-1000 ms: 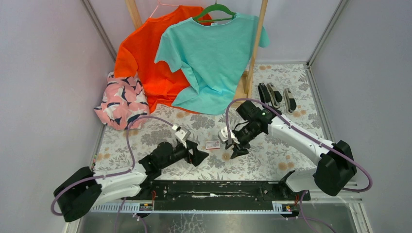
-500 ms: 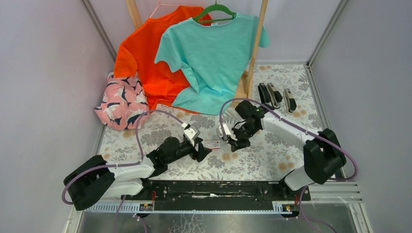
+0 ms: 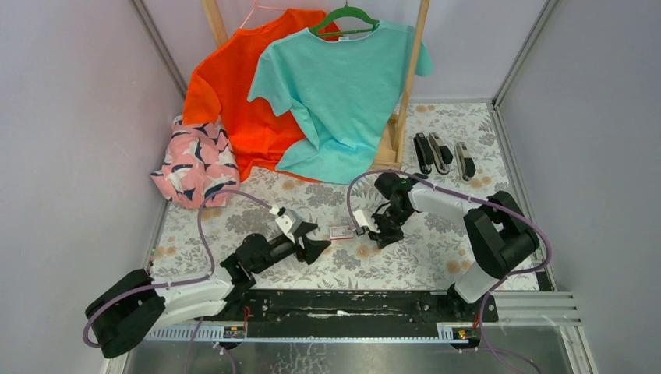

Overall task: Unload the staples from the stapler
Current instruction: Adjust the shell at the center of the board, then close the staple box at the center of the board.

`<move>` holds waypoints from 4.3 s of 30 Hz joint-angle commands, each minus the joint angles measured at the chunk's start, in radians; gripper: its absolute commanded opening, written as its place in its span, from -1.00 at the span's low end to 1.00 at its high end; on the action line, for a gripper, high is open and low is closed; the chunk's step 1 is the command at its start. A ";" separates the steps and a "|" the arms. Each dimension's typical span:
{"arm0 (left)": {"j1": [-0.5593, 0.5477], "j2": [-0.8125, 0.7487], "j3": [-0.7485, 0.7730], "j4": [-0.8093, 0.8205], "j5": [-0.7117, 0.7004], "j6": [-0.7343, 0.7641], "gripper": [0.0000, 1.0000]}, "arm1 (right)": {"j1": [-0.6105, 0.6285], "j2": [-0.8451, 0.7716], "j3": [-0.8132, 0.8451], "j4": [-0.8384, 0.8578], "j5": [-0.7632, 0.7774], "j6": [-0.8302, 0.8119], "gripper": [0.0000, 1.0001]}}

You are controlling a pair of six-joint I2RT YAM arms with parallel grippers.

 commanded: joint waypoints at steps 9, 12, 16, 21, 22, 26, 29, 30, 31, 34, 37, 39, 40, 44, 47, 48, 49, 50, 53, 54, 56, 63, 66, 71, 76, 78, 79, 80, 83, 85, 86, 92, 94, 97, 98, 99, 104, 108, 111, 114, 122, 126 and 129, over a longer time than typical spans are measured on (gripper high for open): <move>0.004 0.082 -0.006 0.154 0.021 -0.050 0.51 | -0.002 0.027 -0.015 0.156 0.163 0.099 -0.77; 0.004 0.074 -0.013 0.158 0.025 -0.050 0.52 | -0.004 0.053 -0.014 0.194 0.215 0.154 -0.76; 0.004 0.051 -0.018 0.164 0.030 -0.055 0.64 | -0.011 0.065 -0.004 0.224 0.278 0.199 -0.75; 0.003 0.036 -0.025 0.159 0.001 -0.073 1.00 | -0.032 0.063 0.000 0.241 0.300 0.235 -0.74; 0.003 0.036 -0.025 0.157 -0.007 -0.077 1.00 | -0.036 0.061 0.000 0.250 0.310 0.245 -0.74; 0.004 0.043 -0.034 0.172 -0.028 -0.083 1.00 | -0.053 0.055 0.004 0.271 0.332 0.274 -0.74; 0.004 0.063 -0.031 0.168 -0.025 -0.057 1.00 | -0.065 0.046 0.005 0.269 0.320 0.279 -0.73; 0.004 0.072 -0.029 0.166 -0.023 -0.049 1.00 | -0.068 0.040 0.007 0.257 0.301 0.274 -0.73; 0.004 0.082 -0.026 0.161 -0.021 -0.040 1.00 | -0.070 0.038 0.014 0.234 0.273 0.264 -0.74; 0.004 0.119 -0.012 0.157 0.001 0.006 1.00 | -0.074 -0.021 0.047 0.118 0.095 0.185 -0.74; 0.001 0.165 0.009 0.159 0.033 0.063 1.00 | -0.074 -0.080 0.073 0.025 -0.070 0.120 -0.73; -0.007 0.198 0.026 0.160 0.050 0.121 1.00 | -0.075 -0.118 0.083 -0.018 -0.134 0.073 -0.73; -0.009 0.212 0.035 0.156 0.059 0.151 1.00 | -0.077 -0.133 0.084 -0.025 -0.150 0.066 -0.72; -0.011 0.274 0.076 0.116 0.043 0.265 1.00 | -0.099 -0.174 0.089 -0.048 -0.196 0.037 -0.69; -0.006 0.312 0.096 0.104 0.029 0.305 1.00 | -0.115 -0.175 0.098 -0.090 -0.235 -0.006 -0.66; -0.003 0.326 0.103 0.106 0.042 0.310 1.00 | -0.115 -0.172 0.102 -0.097 -0.241 -0.011 -0.65; 0.004 0.343 0.114 0.108 0.063 0.313 1.00 | -0.116 -0.170 0.102 -0.101 -0.244 -0.017 -0.64; 0.011 0.363 0.127 0.102 0.086 0.311 1.00 | -0.116 -0.169 0.099 -0.102 -0.245 -0.024 -0.64; 0.026 0.416 0.163 0.093 0.110 0.290 0.97 | -0.116 -0.151 0.055 -0.061 -0.210 -0.032 -0.57; 0.028 0.428 0.165 0.104 0.115 0.277 0.96 | -0.115 -0.137 0.035 -0.036 -0.184 -0.034 -0.57; 0.030 0.443 0.152 0.137 0.120 0.264 0.94 | -0.106 -0.106 0.006 0.018 -0.108 -0.032 -0.58; 0.033 0.436 0.083 0.281 0.081 0.211 0.94 | -0.023 -0.038 -0.027 0.172 0.061 0.083 -0.70; 0.034 0.430 0.070 0.298 0.070 0.212 0.94 | -0.020 -0.022 -0.030 0.205 0.080 0.106 -0.75; 0.035 0.429 0.050 0.329 0.045 0.217 0.93 | -0.017 0.013 -0.040 0.259 0.092 0.148 -0.79; 0.037 0.409 0.049 0.309 0.040 0.230 0.93 | -0.012 0.028 -0.032 0.279 0.125 0.169 -0.80; 0.038 0.409 0.058 0.290 0.052 0.246 0.90 | -0.011 0.028 -0.035 0.300 0.133 0.188 -0.80; 0.039 0.408 0.065 0.275 0.055 0.254 0.89 | -0.011 0.028 -0.037 0.309 0.135 0.197 -0.80; 0.039 0.409 0.071 0.263 0.056 0.260 0.88 | -0.011 0.028 -0.039 0.322 0.139 0.207 -0.80; 0.041 0.407 0.082 0.230 0.051 0.279 0.87 | -0.010 0.027 -0.044 0.346 0.158 0.221 -0.79; 0.041 0.407 0.089 0.212 0.048 0.291 0.88 | -0.010 0.027 -0.046 0.358 0.166 0.227 -0.79; 0.042 0.410 0.095 0.199 0.047 0.297 0.89 | -0.010 0.027 -0.047 0.362 0.164 0.229 -0.79; 0.055 0.463 0.213 0.041 0.085 0.373 0.94 | -0.012 0.014 0.028 0.153 0.070 0.109 -0.78; 0.062 0.481 0.242 -0.011 0.119 0.410 0.93 | -0.021 -0.029 0.052 0.038 -0.006 0.034 -0.78; 0.087 0.503 0.247 -0.023 0.201 0.435 0.85 | -0.034 -0.104 0.074 -0.052 -0.104 -0.043 -0.76; 0.095 0.514 0.249 -0.025 0.216 0.437 0.82 | -0.040 -0.126 0.077 -0.062 -0.126 -0.052 -0.74; 0.101 0.524 0.261 -0.040 0.225 0.438 0.81 | -0.048 -0.144 0.075 -0.066 -0.146 -0.060 -0.71; 0.129 0.565 0.310 -0.108 0.243 0.479 0.78 | -0.108 -0.174 0.078 -0.117 -0.234 -0.115 -0.61; 0.174 0.585 0.342 -0.163 0.356 0.524 0.79 | -0.133 -0.175 0.084 -0.146 -0.250 -0.142 -0.61; 0.184 0.609 0.364 -0.186 0.368 0.550 0.79 | -0.142 -0.182 0.086 -0.157 -0.272 -0.151 -0.59; 0.197 0.641 0.391 -0.212 0.402 0.577 0.79 | -0.146 -0.186 0.093 -0.171 -0.282 -0.161 -0.59; 0.222 0.675 0.433 -0.282 0.489 0.609 0.65 | -0.151 -0.189 0.092 -0.178 -0.286 -0.170 -0.59; 0.224 0.708 0.472 -0.354 0.513 0.633 0.51 | -0.151 -0.186 0.094 -0.186 -0.286 -0.176 -0.59; 0.222 0.731 0.502 -0.405 0.543 0.643 0.39 | -0.151 -0.187 0.095 -0.185 -0.286 -0.177 -0.59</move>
